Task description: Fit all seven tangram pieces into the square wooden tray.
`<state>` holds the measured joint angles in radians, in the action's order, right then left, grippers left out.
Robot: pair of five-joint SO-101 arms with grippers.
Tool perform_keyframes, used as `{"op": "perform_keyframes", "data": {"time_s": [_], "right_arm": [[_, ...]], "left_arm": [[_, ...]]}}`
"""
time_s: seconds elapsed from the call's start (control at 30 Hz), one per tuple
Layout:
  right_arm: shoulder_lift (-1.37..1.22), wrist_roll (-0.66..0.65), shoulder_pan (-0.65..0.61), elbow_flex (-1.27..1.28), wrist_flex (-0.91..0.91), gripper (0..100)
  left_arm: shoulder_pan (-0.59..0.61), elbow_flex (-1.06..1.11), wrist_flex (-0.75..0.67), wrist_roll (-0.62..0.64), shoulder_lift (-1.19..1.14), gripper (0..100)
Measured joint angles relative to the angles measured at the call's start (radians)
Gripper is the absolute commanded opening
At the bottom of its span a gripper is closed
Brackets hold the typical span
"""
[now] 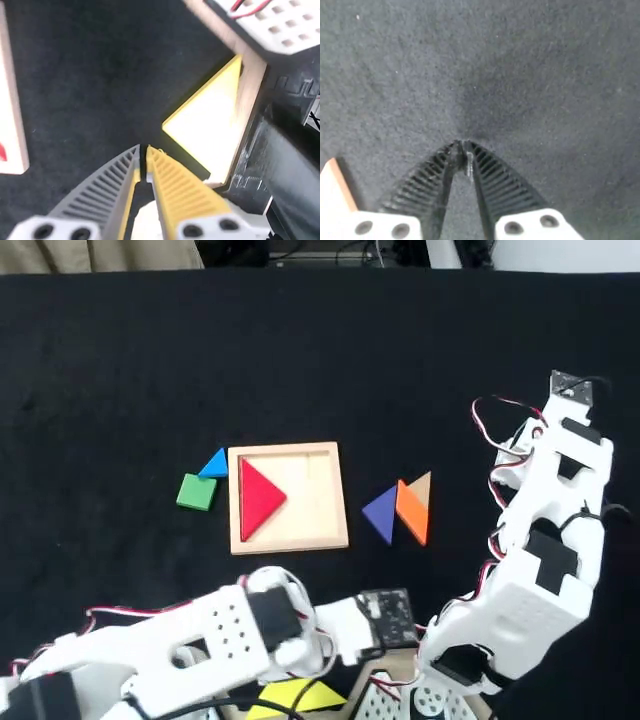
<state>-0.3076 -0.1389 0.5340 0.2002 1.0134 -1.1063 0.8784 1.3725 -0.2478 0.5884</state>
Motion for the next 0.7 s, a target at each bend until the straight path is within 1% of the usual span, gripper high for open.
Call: {"op": "perform_keyframes", "data": {"time_s": [0.13,0.3,0.47,0.6,0.7], "right_arm": [[0.000,0.000,0.008,0.000,0.000,1.1],[0.000,0.002,0.081,-0.029,-0.014,1.5],[-0.074,0.064,0.170,-0.127,0.009,1.5],[-0.190,0.072,0.178,-0.255,0.080,1.5],[-0.296,0.077,0.183,-0.381,0.150,1.5]], "left_arm": [[-0.094,0.000,-0.078,0.051,-0.126,3],[-0.224,-0.005,-0.129,0.127,-0.212,3],[-0.262,-0.035,-0.129,0.164,-0.230,3],[-0.319,-0.058,-0.140,0.190,-0.250,3],[-0.333,-0.061,-0.138,0.213,-0.250,3]]}}
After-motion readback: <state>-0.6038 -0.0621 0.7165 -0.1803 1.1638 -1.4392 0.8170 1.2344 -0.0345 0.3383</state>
